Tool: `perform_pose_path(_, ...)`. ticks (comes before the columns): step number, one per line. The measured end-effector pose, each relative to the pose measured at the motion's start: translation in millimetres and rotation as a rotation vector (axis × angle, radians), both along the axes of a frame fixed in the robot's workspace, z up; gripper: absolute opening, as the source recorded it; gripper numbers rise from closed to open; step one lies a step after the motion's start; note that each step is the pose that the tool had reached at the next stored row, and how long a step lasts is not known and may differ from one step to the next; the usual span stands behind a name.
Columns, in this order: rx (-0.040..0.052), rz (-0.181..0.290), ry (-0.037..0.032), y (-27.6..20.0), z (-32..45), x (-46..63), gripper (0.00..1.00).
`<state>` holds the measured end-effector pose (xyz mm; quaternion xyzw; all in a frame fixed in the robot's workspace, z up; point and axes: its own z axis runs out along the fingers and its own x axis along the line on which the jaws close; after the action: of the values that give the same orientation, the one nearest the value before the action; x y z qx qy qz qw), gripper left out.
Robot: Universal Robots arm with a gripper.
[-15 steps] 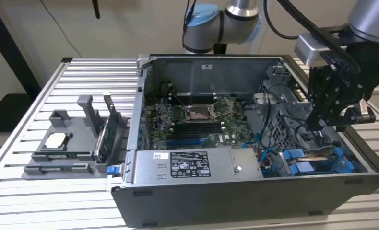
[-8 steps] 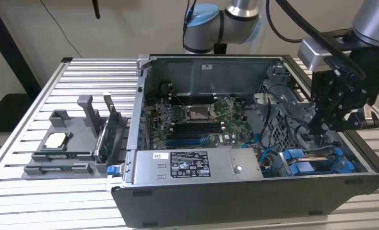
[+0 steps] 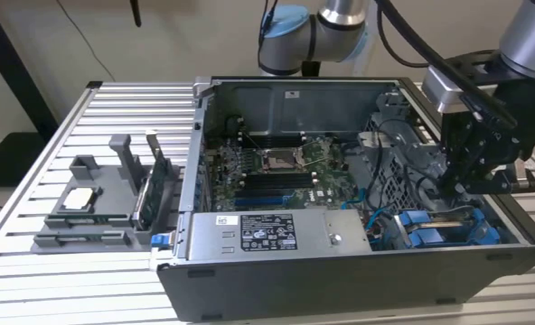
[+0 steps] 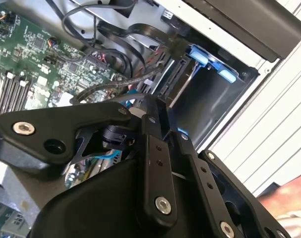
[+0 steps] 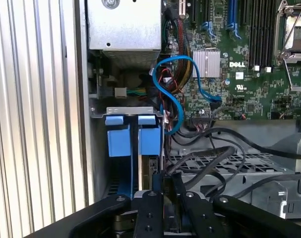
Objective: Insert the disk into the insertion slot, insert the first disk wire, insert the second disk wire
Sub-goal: 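Insert the first disk wire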
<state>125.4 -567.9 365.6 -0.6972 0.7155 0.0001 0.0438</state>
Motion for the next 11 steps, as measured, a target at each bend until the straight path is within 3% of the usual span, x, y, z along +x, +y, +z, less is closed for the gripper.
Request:
perform_pose_path(4,0.0002,-0.002,0.0000,-3.4,-4.7,5.0,0.19)
perform_pose_path(11,0.0000,-0.003,0.0000,-3.8,-10.7,11.9,0.19)
